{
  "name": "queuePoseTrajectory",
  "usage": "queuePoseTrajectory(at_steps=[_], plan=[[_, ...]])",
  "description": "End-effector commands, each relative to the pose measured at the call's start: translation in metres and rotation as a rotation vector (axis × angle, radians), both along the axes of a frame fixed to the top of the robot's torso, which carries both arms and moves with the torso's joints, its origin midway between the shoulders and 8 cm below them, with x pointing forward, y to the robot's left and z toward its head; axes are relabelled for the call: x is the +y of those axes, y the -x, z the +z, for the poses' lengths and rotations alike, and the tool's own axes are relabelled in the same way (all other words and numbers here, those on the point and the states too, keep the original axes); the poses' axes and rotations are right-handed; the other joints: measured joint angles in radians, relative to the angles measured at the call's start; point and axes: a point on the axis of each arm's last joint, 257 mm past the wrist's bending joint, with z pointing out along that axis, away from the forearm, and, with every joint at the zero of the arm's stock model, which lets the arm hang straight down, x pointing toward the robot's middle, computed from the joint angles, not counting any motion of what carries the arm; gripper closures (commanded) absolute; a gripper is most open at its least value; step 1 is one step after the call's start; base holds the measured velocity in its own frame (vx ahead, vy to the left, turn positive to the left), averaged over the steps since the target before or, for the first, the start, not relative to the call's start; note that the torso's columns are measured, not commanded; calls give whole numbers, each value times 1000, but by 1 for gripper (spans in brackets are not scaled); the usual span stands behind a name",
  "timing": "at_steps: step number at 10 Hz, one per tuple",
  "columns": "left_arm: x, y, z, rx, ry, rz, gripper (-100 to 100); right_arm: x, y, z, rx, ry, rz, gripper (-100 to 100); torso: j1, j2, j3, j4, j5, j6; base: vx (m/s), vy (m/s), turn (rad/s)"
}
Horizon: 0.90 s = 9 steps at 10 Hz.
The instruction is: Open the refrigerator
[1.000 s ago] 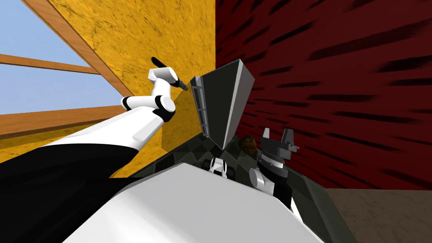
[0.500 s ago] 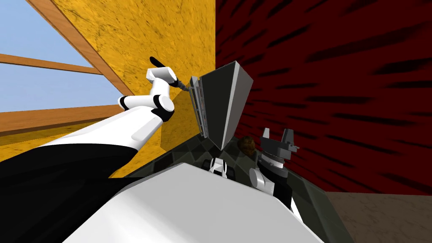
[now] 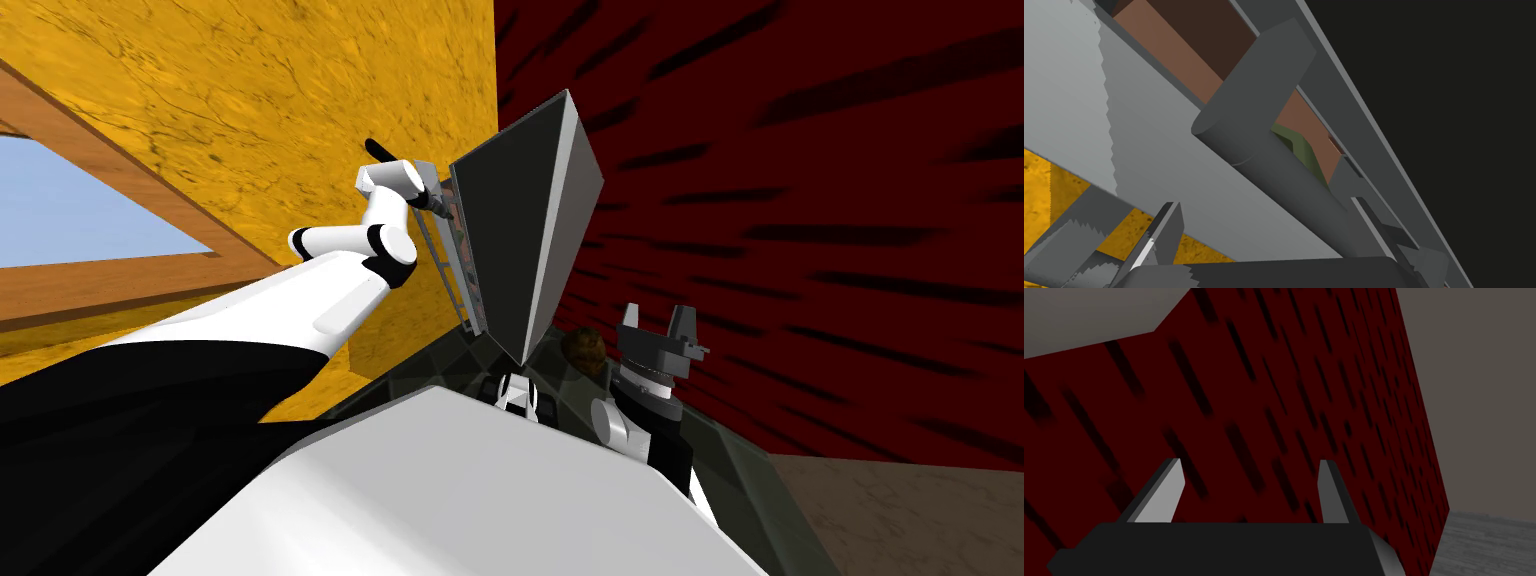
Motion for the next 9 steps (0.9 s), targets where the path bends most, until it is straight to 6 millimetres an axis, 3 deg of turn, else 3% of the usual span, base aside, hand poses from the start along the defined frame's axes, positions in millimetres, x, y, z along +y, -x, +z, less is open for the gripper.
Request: queuePoseTrajectory(at_steps=[1,2,3,6,8,9], plan=[[-1,0,-1,2,2,-2,-100,0,0,0,0,0,0,0,1,6,4,2,1,-1,25,1,1],[-1,-1,-1,2,2,-2,100,0,0,0,0,0,0,0,2,8,6,3,1,-1,12,-3,-12],[27,15,-5,-11,50,40,100,0,0,0,0,0,0,0,2,6,4,3,0,-1,9,-65,-41],[40,17,-29,30,67,61,100,0,0,0,0,0,0,0,8,1,1,0,4,-4,-6,-49,18],[39,20,-7,-12,42,61,100,0,0,0,0,0,0,0,10,-5,-5,-1,2,-3,-15,0,-12],[61,34,-16,-16,83,96,100,0,0,0,0,0,0,0,8,-5,-4,1,0,-3,3,-57,-29]])
